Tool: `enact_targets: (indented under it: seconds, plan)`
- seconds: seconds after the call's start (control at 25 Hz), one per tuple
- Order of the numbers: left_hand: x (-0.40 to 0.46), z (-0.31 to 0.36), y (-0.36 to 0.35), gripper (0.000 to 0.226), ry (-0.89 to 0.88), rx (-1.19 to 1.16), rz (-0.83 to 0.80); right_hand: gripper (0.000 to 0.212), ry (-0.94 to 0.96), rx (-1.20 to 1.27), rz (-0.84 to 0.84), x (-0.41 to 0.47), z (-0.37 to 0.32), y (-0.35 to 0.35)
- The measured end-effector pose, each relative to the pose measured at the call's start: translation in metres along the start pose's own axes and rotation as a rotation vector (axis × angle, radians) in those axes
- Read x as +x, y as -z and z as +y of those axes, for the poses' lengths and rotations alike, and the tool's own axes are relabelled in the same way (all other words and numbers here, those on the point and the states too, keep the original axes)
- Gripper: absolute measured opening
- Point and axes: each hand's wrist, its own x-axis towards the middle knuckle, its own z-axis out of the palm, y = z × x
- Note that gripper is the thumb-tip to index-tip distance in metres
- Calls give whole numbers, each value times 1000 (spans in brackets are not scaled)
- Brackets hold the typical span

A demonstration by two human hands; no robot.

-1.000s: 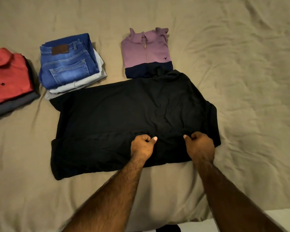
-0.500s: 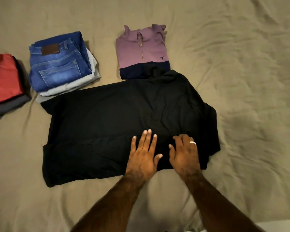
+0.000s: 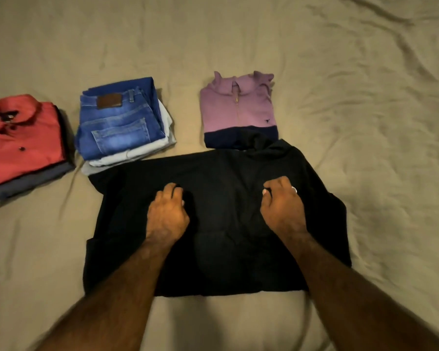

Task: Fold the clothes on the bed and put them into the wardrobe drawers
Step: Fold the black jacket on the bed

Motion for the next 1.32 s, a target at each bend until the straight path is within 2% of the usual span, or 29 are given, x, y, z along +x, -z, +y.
enact_targets:
  seconds: [0.16,0.28,0.4,0.52,0.64,0.68,0.8,0.88,1.04,1.16,1.24,1.32]
  plan:
    - [48,-81,30,52,155,12,-47,20,-7,-104,72,70,-26,-7]
    - [84,-134,39,63,170,3,-47,28,1,-109,155,119,-42,-17]
    - [98,-153,40,53,113,42,-70,44,-52,-105,88,145,-44,-28]
    - [105,-166,38,41,62,137,-79,54,-114,-238,-12,155,-53,-44]
    - [108,-174,42,39,92,122,-96,40,-126,-342,-30,150,-59,-43]
    - [108,-174,44,39,126,90,-91,36,-141,-320,35,145,-58,-41]
    - [95,-176,55,33,141,55,-89,30,-175,-182,370,116,-50,-31]
    - [78,-178,64,33,133,33,-51,22,-188,-118,486,91,-47,-23]
    - [33,-178,73,24,212,30,-8,17,-333,63,555,38,-50,-2]
    - [-26,-174,62,24,224,51,59,17,-365,79,601,-39,-32,10]
    - [-51,-178,48,32,283,95,25,18,-420,85,565,-79,-19,6]
    - [-79,-176,32,41,343,144,-88,17,-501,36,475,-124,-4,6]
